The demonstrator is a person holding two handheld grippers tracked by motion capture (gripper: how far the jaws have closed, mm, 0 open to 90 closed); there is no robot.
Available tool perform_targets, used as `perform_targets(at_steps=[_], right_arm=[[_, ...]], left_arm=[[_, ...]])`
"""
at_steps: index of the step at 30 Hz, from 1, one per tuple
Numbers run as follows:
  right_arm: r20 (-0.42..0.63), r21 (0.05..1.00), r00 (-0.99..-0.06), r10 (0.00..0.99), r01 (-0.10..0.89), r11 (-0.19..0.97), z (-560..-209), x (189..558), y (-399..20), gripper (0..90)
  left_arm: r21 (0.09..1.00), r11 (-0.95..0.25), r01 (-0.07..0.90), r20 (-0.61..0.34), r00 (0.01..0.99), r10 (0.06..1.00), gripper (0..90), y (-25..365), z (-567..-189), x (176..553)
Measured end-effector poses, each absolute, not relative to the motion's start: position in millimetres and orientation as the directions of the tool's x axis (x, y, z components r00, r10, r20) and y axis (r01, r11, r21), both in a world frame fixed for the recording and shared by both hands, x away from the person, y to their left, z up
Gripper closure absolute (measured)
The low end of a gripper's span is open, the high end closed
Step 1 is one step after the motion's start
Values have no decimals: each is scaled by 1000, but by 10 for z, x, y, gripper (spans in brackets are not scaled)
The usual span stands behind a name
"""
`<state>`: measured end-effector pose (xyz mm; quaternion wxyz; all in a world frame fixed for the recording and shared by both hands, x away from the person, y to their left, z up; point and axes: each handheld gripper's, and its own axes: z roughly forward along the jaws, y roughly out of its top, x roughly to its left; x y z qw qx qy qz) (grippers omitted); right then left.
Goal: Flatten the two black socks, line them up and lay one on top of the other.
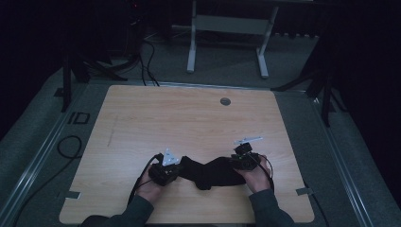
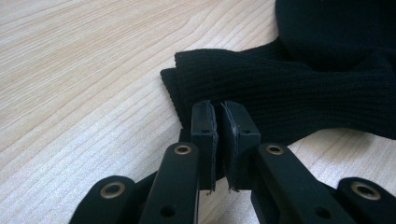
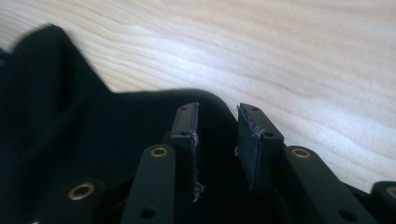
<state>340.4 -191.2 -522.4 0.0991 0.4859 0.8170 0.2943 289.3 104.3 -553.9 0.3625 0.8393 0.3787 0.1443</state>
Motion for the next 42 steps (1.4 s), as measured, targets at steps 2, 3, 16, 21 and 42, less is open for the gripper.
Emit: perform_targets(at_steps=[2,3,16,21,42], right_arm=[[127,560,-499,857,750,353,-5296,3440,-1928,681],[132,553,-493,860,757,349,-5315,3449,-1930,678],[158,532,-492,856,773,346,-5419,3506,-1939,791],[143,554,-508,849,752,357,-5396,3464,-1923,846],[122,674,-539,834,662,329,-4914,3039,-2073,854]], left_arm=[[718,-450,531,-32,671,740,840,1043,-5539,2892],[718,-450,531,-32,671,741,840,1042,-5539,2892],[717,-454,529,-27,671,741,840,1039,-5538,2886],[717,-453,530,-27,670,742,840,1039,-5539,2885],[718,-451,530,-31,671,741,840,1038,-5540,2883]])
